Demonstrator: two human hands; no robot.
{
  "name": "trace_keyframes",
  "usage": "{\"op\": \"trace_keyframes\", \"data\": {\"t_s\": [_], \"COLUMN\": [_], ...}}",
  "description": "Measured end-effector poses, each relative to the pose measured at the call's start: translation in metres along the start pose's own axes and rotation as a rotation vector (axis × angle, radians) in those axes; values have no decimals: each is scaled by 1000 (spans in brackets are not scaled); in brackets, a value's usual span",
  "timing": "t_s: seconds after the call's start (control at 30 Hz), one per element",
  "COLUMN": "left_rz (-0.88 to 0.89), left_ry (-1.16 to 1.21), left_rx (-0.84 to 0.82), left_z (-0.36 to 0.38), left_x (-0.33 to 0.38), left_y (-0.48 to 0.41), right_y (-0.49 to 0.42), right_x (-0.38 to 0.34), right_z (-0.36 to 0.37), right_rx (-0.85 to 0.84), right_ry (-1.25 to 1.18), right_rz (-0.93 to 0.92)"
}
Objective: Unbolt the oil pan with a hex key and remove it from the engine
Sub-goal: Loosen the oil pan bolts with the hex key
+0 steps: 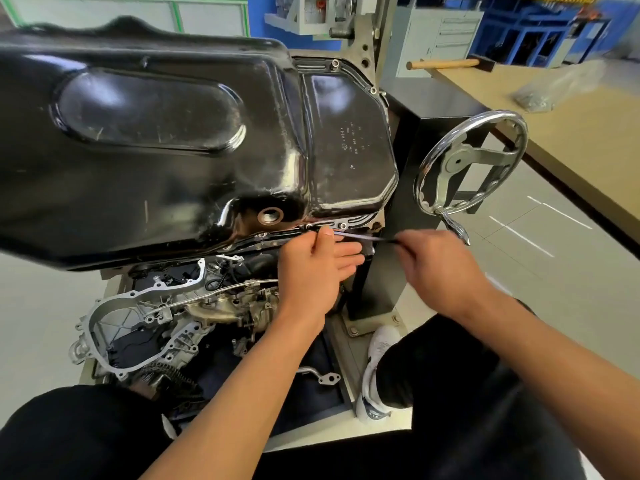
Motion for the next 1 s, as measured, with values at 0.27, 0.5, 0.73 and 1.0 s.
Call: {"op": "trace_keyframes", "data": {"t_s": [0.27, 0.5, 0.73, 1.0], "left_rz": [-133, -6, 317, 349], "left_ry": [547, 437, 264, -155], "left_rx": [98, 137, 64, 77], "left_z": [7, 4, 20, 13], "left_x": [-9, -8, 23, 18], "left_y": [8, 7, 23, 12], "right_y": [-7, -1, -7, 20], "right_x": [-7, -6, 9, 5], "right_z": [-25, -14, -28, 16], "right_rx": [214, 170, 293, -80], "right_ry": [-119, -291, -330, -215], "right_rz": [-85, -150, -180, -101]}}
Point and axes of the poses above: each hand's wrist, its own y-axis away from the middle knuckle, its own z-axis out of the palm, x = y × z, the point moved 10 cm from there along -y, towards the middle knuckle, and after that the axes turned 11 degrees about -y, right-handed, at the moved point
